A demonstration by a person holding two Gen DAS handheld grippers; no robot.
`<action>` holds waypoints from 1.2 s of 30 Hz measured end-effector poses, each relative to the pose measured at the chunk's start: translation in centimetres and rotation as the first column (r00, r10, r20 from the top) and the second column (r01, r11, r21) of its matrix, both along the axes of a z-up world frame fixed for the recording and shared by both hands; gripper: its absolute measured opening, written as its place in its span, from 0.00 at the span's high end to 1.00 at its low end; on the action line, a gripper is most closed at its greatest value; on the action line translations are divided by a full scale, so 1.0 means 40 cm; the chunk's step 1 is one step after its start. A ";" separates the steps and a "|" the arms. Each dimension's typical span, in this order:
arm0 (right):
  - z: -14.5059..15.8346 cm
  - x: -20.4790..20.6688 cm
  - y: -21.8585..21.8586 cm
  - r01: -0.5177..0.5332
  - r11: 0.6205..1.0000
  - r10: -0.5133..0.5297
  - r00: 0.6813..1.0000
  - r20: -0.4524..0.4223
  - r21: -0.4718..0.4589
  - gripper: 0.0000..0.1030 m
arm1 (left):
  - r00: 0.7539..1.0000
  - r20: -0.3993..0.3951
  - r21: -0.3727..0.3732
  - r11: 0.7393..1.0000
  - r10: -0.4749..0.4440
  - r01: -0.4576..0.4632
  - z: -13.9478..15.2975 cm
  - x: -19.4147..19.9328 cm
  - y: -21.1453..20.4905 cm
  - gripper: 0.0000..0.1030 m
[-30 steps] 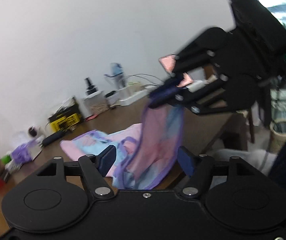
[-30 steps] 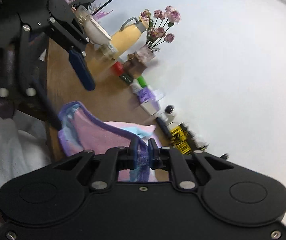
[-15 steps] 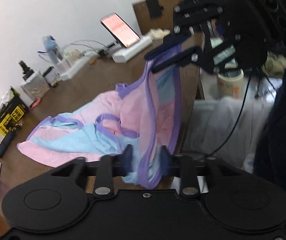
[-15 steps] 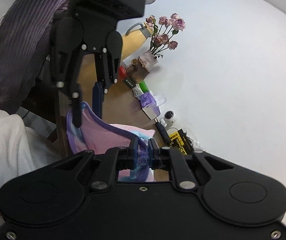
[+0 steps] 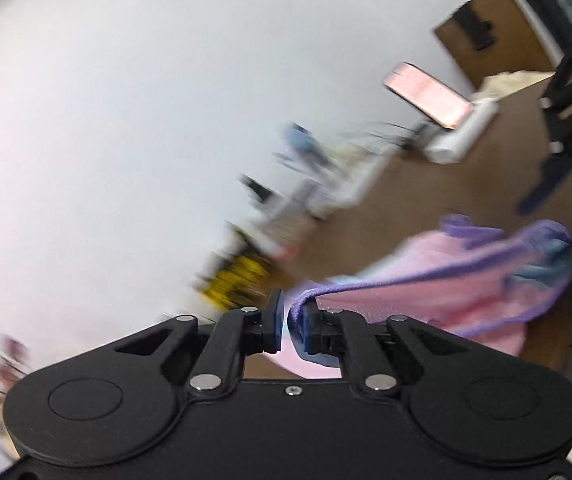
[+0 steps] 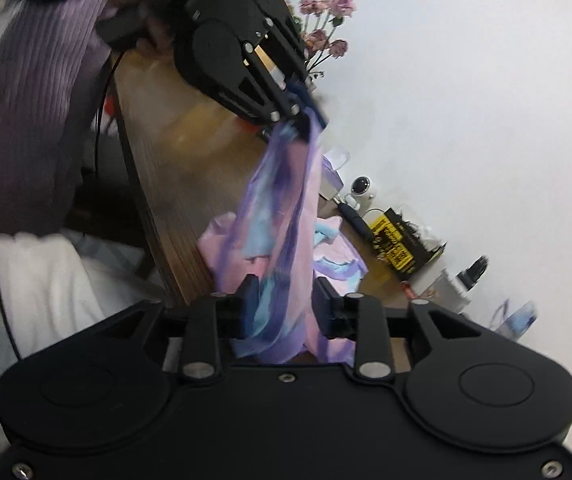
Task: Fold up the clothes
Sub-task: 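Lift the garment off the table with both grippers, spreading the trimmed edges apart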
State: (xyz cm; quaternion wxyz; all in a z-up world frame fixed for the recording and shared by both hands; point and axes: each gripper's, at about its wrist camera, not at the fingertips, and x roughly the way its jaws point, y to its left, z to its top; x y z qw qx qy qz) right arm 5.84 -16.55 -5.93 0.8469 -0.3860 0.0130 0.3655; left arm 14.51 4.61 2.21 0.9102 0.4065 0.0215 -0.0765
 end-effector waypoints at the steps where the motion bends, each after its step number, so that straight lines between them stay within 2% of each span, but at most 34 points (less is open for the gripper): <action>1: 0.008 0.005 -0.003 -0.005 1.000 0.006 1.000 -0.029 0.026 0.64 | 1.000 0.014 -0.013 1.000 -0.008 0.009 0.004 -0.008 -0.001 0.91; 3: 0.020 0.021 -0.009 -0.009 0.998 0.015 0.997 -0.081 0.068 0.64 | 0.999 0.024 -0.039 0.999 -0.025 0.026 0.013 -0.020 0.002 0.91; 6: 0.038 0.052 -0.017 -0.043 0.993 0.061 0.983 -0.176 0.107 0.65 | 0.997 0.065 -0.016 0.999 -0.030 0.031 0.015 -0.037 0.004 0.91; 9: 0.051 0.080 -0.021 -0.140 0.982 0.173 0.938 -0.299 0.128 0.66 | 0.995 0.083 -0.006 0.999 -0.047 0.048 0.019 -0.059 0.004 0.91; 14: 0.059 0.123 -0.022 -0.166 0.971 0.224 0.885 -0.408 0.173 0.67 | 0.997 0.059 0.014 0.999 -0.047 0.047 0.000 -0.070 0.013 0.90; 15: 0.058 0.134 -0.019 -0.162 0.970 0.228 0.873 -0.431 0.184 0.73 | 0.997 0.058 0.006 0.999 -0.048 0.047 0.001 -0.068 0.014 0.90; 16: 0.057 0.142 -0.015 -0.157 0.970 0.227 0.866 -0.445 0.188 0.92 | 0.997 0.057 -0.007 0.999 -0.049 0.049 0.004 -0.067 0.015 0.90; 20: 0.051 0.122 -0.001 -0.162 0.977 0.203 0.910 -0.360 0.142 0.94 | 0.999 0.046 -0.018 1.000 -0.025 0.025 0.015 -0.051 0.026 0.90; 21: 0.061 0.112 -0.007 -0.145 0.980 0.182 0.933 -0.310 0.139 0.94 | 0.999 0.039 -0.019 1.000 -0.006 0.007 0.016 -0.041 0.032 0.90; 23: 0.078 0.087 -0.011 -0.083 0.991 0.099 0.983 -0.154 0.104 0.94 | 0.999 0.021 -0.033 0.999 0.026 -0.025 0.020 -0.025 0.044 0.90; 24: 0.087 0.068 -0.016 -0.021 0.998 0.021 1.000 0.001 0.062 0.94 | 0.999 0.012 -0.044 0.998 0.041 -0.040 0.023 -0.021 0.048 0.90; 26: 0.094 0.046 -0.026 0.067 0.998 -0.070 0.981 0.180 0.024 0.94 | 0.998 -0.023 -0.089 0.994 0.055 -0.057 0.027 -0.021 0.047 0.90; 27: 0.099 0.038 -0.034 0.097 0.995 -0.100 0.971 0.218 0.024 0.94 | 0.997 -0.040 -0.110 0.992 0.060 -0.064 0.027 -0.024 0.044 0.90; 28: 0.101 0.030 -0.040 0.113 0.993 -0.117 0.967 0.224 0.030 0.94 | 0.995 -0.070 -0.145 0.986 0.067 -0.076 0.020 -0.031 0.032 0.90; 30: 0.083 0.008 -0.045 0.143 0.990 -0.143 0.962 0.234 0.015 0.94 | 0.991 -0.097 -0.166 0.981 0.089 -0.104 0.001 -0.045 0.014 0.90; 33: 0.002 -0.021 -0.043 0.182 0.981 -0.162 0.960 0.229 -0.067 0.94 | 0.980 -0.110 -0.141 0.974 0.165 -0.179 -0.058 -0.077 -0.022 0.90; 36: -0.059 -0.054 -0.039 0.201 0.972 -0.172 0.962 0.211 -0.120 0.94 | 0.963 -0.174 -0.135 0.964 0.205 -0.230 -0.114 -0.122 -0.038 0.90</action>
